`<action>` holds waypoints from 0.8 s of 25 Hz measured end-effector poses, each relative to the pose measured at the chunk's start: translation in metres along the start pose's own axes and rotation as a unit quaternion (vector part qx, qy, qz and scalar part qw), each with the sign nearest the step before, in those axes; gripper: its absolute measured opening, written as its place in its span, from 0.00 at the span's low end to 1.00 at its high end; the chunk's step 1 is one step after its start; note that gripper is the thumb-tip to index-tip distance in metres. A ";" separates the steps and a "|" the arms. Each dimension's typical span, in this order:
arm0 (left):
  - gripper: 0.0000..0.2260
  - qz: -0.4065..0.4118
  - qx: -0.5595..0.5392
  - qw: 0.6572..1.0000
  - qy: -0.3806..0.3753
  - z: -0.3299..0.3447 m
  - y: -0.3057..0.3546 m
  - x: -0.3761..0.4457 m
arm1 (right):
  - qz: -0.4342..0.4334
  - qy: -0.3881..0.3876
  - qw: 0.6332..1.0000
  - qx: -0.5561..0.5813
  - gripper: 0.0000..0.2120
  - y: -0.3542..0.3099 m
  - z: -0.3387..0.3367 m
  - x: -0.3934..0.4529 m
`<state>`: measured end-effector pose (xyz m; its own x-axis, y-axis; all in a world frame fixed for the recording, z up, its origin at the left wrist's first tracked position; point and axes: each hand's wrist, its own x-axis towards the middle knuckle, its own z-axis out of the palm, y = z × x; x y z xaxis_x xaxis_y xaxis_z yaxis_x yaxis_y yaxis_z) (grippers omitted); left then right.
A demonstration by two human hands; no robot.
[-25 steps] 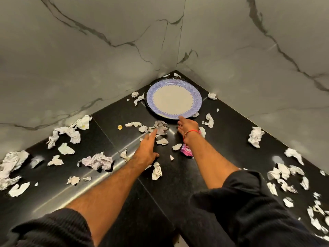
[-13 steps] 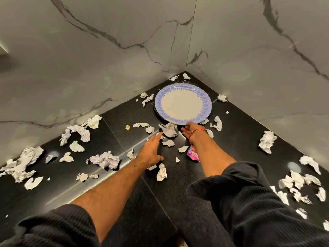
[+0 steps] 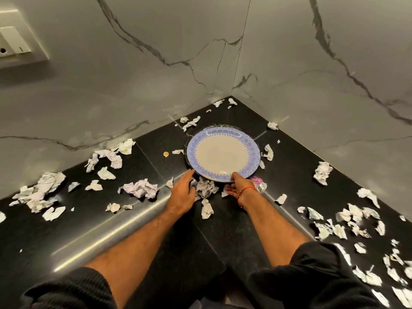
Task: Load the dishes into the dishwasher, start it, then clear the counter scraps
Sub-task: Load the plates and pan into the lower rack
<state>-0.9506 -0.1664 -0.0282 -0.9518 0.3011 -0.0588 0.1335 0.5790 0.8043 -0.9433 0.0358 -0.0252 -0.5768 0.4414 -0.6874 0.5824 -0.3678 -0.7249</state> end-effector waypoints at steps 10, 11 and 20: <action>0.21 0.019 -0.026 0.997 0.066 -0.013 -0.018 -0.091 | -0.064 0.055 0.991 -0.102 0.12 0.064 -0.002 -0.059; 0.21 0.030 -0.023 0.997 0.068 -0.021 -0.019 -0.099 | -0.068 0.060 0.990 -0.113 0.12 0.064 0.000 -0.064; 0.19 0.103 -0.025 0.992 0.063 -0.080 -0.032 -0.167 | -0.099 -0.003 0.970 0.220 0.15 0.061 0.004 -0.148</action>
<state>-0.8185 -0.2961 0.0028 -0.9333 0.3096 0.1818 0.3176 0.4756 0.8203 -0.8252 -0.0553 0.0321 -0.6569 0.5343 -0.5321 0.1591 -0.5915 -0.7904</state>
